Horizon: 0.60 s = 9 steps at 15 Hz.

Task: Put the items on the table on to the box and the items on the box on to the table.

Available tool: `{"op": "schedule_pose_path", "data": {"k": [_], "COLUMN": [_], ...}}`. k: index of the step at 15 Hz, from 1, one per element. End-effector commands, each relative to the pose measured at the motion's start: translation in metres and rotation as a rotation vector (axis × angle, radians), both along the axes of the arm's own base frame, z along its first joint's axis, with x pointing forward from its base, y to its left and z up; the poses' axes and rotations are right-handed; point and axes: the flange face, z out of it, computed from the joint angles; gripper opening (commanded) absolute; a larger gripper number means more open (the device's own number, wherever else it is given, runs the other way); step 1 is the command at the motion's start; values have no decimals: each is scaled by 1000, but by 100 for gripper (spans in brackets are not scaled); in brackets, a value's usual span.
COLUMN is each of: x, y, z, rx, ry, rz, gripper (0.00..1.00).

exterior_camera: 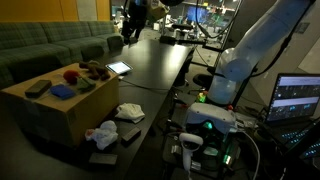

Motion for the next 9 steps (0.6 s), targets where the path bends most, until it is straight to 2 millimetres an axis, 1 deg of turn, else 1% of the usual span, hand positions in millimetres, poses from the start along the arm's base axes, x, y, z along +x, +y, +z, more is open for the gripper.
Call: {"op": "schedule_pose_path", "data": {"k": [1, 5, 9], "x": [58, 104, 140], "y": [-21, -42, -51], "z": [-8, -34, -62], "rx": [-7, -24, -52], "ry": [-43, -110, -125], "rz": [41, 57, 90], "gripper": [100, 100, 100]}}
